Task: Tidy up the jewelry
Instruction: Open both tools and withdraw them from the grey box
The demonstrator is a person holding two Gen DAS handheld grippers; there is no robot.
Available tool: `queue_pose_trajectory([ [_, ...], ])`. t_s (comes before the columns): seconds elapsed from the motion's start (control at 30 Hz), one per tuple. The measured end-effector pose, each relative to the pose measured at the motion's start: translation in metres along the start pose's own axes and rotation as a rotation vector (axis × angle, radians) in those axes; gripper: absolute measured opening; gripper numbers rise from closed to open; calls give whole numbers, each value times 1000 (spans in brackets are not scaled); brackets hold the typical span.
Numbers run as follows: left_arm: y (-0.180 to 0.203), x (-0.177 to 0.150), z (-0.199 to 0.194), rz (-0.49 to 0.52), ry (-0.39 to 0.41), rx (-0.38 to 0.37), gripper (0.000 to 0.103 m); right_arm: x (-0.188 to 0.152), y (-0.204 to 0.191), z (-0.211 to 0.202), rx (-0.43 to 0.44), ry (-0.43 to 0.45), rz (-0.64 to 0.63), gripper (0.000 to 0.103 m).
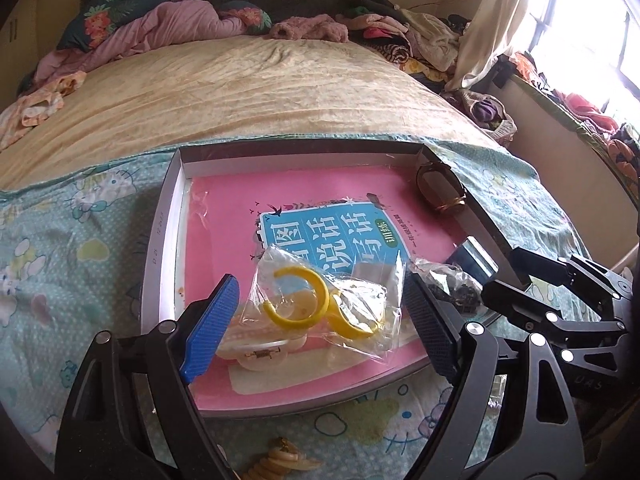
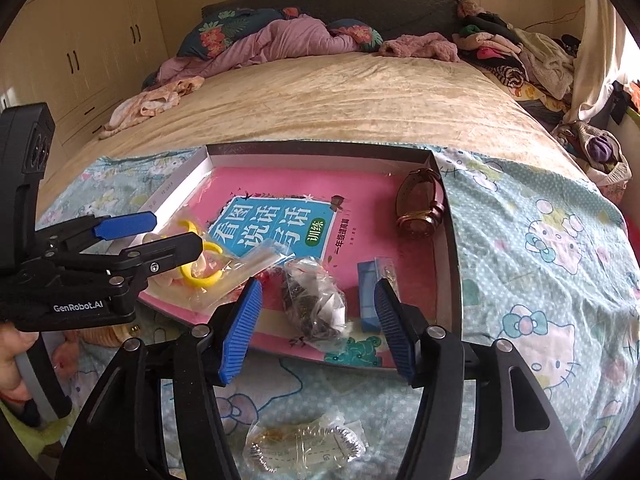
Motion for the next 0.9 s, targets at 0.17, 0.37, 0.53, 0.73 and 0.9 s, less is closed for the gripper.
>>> queue_pose_trajectory([
  [0.17, 5, 0, -13, 2, 19, -8, 85, -1, 11, -31, -6, 55, 67, 75],
  [0.37, 9, 0, -34, -8, 34, -15, 93, -6, 24, -73, 4, 131, 148, 88],
  [0.53, 13, 3, -64, -15, 83, -44, 93, -13, 32, -106, -8, 177, 180, 89],
  [0.73, 15, 2, -93, -23, 126, -64, 93, -19, 38, -143, -34, 224, 190, 91],
  [0.9, 14, -1, -113, -27, 154, -73, 93, -25, 38, -161, -67, 246, 185, 91],
])
Point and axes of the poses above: each gripper's, at about its wrist camera, not at the fingertips, and z roughly the way its jaws point, y to its right, x to its top, the point moved 4 cm from there along z, roughly the way its jaws point, and after that the axes turned 10 degrees about -z, right-handed, at the moved point
